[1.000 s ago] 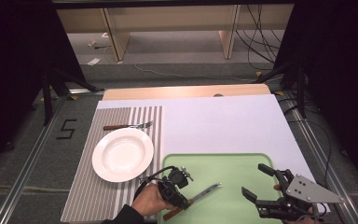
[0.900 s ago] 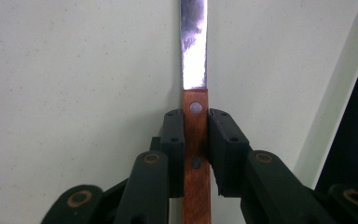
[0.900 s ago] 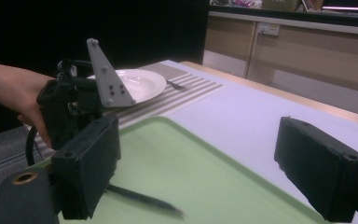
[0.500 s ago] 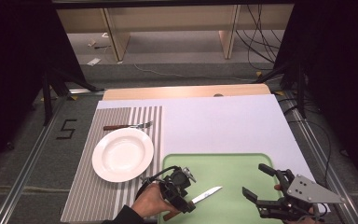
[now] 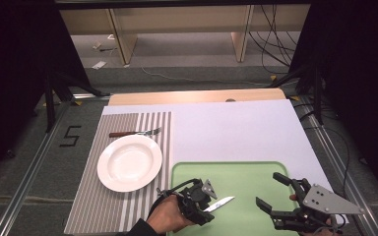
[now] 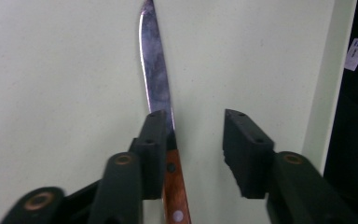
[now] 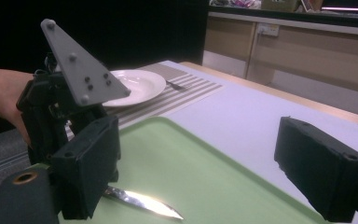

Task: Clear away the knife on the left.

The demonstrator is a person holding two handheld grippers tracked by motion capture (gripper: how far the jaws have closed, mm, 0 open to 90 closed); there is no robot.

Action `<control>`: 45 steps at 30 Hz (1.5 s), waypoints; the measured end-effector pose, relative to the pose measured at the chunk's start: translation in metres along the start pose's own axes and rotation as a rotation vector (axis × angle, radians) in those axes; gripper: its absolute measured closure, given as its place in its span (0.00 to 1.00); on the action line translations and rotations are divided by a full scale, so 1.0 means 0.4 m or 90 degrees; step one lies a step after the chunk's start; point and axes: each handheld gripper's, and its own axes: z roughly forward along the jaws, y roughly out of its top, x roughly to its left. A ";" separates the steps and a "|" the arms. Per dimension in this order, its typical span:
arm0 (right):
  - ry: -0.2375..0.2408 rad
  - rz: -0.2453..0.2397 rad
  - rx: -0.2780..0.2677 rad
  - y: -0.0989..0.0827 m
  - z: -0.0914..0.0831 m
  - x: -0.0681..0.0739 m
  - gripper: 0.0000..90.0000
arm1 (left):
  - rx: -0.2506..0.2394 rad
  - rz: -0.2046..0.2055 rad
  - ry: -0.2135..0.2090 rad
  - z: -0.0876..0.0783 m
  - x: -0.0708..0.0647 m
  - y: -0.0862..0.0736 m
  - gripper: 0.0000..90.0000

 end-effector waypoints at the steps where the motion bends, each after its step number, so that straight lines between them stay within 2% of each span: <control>1: 0.000 0.000 0.000 0.000 0.000 0.000 0.17 | 0.002 0.008 -0.006 0.006 -0.002 0.003 0.76; 2: 0.001 -0.001 -0.001 0.000 0.000 0.000 0.17 | 0.005 0.009 -0.008 0.007 -0.003 0.004 0.76; 3: 0.001 -0.002 -0.001 0.000 0.000 0.000 0.17 | 0.012 0.012 -0.012 0.014 -0.005 0.009 0.83; 7: 0.001 0.000 0.000 0.000 0.000 0.000 0.17 | 0.025 0.016 -0.018 0.025 -0.004 0.015 0.91; 13: 0.001 0.000 0.000 0.000 0.000 0.000 0.17 | 0.044 0.026 -0.009 0.042 -0.002 0.019 1.00; 21: 0.002 0.000 -0.001 0.000 0.000 0.000 0.17 | 0.059 0.030 0.001 0.053 0.008 0.024 1.00; 26: 0.001 0.001 -0.001 0.000 0.000 0.000 0.17 | 0.057 0.017 0.010 0.050 0.012 0.020 1.00; 29: 0.001 0.000 0.000 0.000 0.000 0.000 0.17 | 0.063 0.010 0.012 0.047 0.018 0.017 1.00; 30: 0.002 0.000 0.000 0.000 0.000 0.000 0.17 | 0.071 0.015 0.015 0.043 0.021 0.016 1.00; 35: 0.000 0.000 0.000 0.000 0.000 0.000 0.17 | 0.077 -0.001 0.016 0.036 0.025 0.005 1.00; 36: 0.001 0.000 0.000 0.000 0.000 0.000 0.17 | 0.086 0.007 0.018 0.033 0.028 0.003 1.00; 45: 0.000 0.000 0.000 0.000 0.000 0.000 0.17 | 0.104 -0.008 0.013 0.016 0.042 -0.019 1.00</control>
